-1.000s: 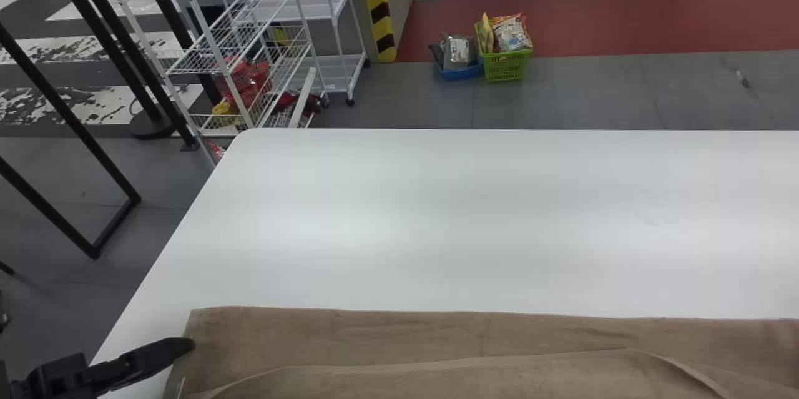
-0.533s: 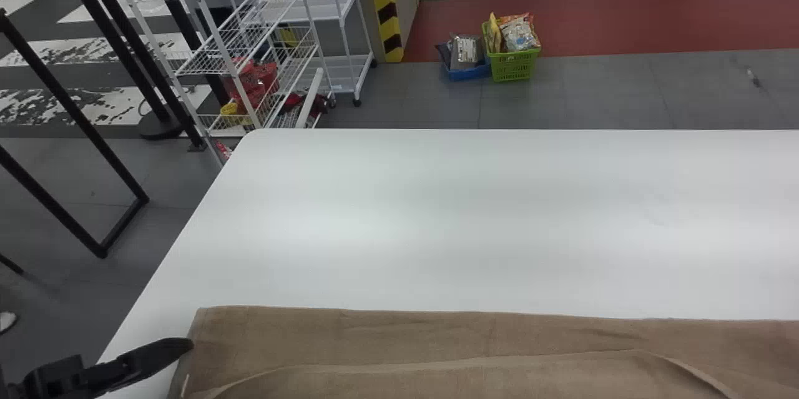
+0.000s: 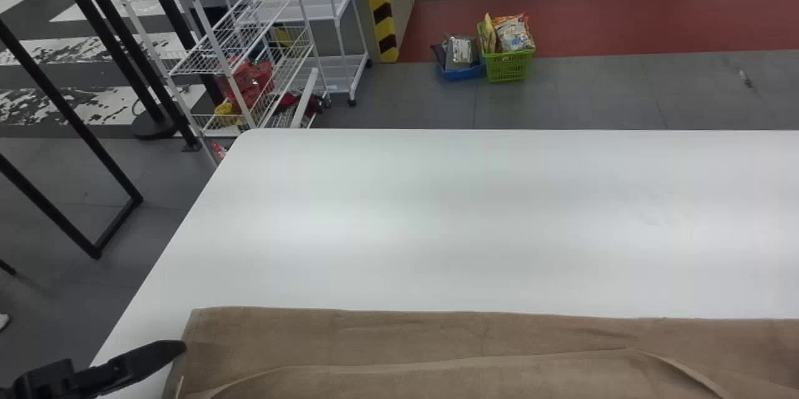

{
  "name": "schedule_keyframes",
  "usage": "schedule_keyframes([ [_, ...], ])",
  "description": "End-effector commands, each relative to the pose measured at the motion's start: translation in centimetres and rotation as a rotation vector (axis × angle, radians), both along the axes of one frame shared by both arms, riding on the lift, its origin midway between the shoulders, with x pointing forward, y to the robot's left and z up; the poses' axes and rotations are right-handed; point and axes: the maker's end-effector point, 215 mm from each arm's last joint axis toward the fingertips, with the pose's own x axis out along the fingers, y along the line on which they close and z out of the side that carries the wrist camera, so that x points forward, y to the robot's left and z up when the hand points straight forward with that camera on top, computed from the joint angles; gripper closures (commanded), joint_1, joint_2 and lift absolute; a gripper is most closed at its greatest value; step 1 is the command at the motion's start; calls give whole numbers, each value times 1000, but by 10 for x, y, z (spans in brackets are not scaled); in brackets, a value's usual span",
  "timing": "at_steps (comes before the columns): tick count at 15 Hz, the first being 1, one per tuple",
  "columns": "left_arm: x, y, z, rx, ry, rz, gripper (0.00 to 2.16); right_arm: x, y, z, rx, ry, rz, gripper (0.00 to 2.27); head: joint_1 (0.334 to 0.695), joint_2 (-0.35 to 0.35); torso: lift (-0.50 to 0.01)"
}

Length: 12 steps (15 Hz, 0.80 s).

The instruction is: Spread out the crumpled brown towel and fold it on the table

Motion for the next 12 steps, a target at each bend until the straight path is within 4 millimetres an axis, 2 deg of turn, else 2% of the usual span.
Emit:
schedule_keyframes([
  [1, 0, 2, 1, 2, -2, 2, 957, 3, -4, 1, 5, -3, -7, 475, 695, 216, -127],
  [2, 0, 2, 1, 2, -2, 2, 957, 3, -2, 0, 5, -2, -3, 475, 695, 213, -127],
  [3, 0, 2, 1, 2, -2, 2, 957, 4, 2, -1, 11, 4, 6, 566, 695, 211, -127],
  [4, 0, 0, 1, 0, -3, 0, 957, 5, 5, -2, 10, 10, 11, 782, 695, 211, -127],
  [6, 1, 0, 4, -3, -9, -6, 974, 6, 8, -1, 17, 13, 14, 1352, 695, 220, -127],
  [7, 0, 2, 7, -5, -10, -12, 1288, 6, 7, 0, 24, 19, 7, 1598, 695, 221, -127],
  [8, 1, 4, 10, -8, -12, -7, 1474, 7, 6, 2, 32, 19, 2, 1760, 695, 222, -127],
  [12, 3, 0, 15, -31, -20, -13, 1517, 8, -11, 10, 35, 5, -19, 1895, 695, 214, -127],
])
